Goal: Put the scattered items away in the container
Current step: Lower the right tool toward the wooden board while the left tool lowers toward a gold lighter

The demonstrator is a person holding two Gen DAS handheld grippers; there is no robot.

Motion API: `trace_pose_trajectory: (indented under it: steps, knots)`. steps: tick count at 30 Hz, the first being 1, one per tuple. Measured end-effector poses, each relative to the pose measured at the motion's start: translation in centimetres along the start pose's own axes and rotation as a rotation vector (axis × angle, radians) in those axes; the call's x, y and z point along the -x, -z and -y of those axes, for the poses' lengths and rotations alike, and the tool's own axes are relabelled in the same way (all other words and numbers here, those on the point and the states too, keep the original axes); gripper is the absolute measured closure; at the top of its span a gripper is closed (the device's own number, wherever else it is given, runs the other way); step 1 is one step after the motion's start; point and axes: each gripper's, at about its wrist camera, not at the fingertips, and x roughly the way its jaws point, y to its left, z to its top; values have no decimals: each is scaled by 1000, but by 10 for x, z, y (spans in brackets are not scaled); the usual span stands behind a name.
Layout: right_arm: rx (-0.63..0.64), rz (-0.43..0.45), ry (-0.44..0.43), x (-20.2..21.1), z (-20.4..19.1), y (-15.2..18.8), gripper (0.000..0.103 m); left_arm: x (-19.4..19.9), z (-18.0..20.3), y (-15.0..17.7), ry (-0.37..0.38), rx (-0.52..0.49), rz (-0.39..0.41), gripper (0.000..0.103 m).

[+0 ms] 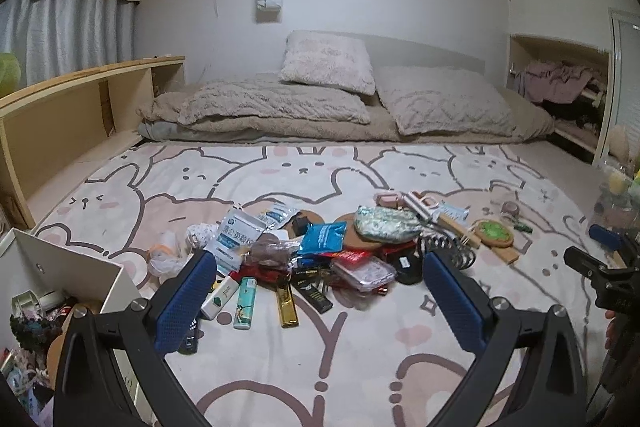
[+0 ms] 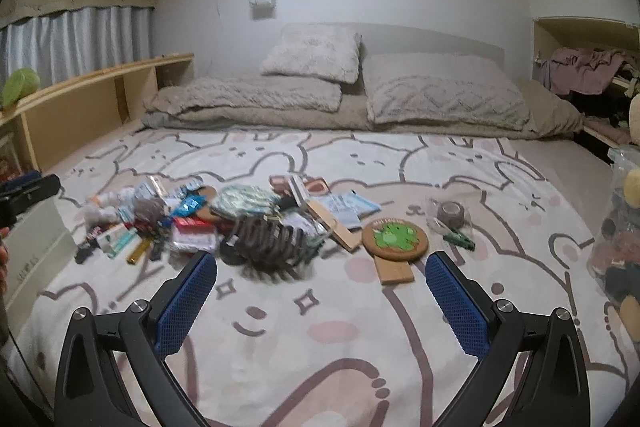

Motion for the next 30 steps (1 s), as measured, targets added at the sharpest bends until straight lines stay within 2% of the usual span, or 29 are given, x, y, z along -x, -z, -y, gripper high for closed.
trace_pose_trajectory:
  steps: [13, 17, 22, 30]
  knots:
    - [-35, -154, 32, -53, 31, 24, 0, -60, -22, 28, -13, 52, -212, 0]
    - [-33, -208, 37, -67, 35, 32, 0, -77, -24, 39, -37, 32, -261, 0]
    - [-58, -263, 28, -84, 41, 36, 0, -102, -23, 54, -32, 33, -346, 0]
    - [-98, -368, 35, -111, 54, 51, 0, -129, -32, 71, 28, 158, -443, 1]
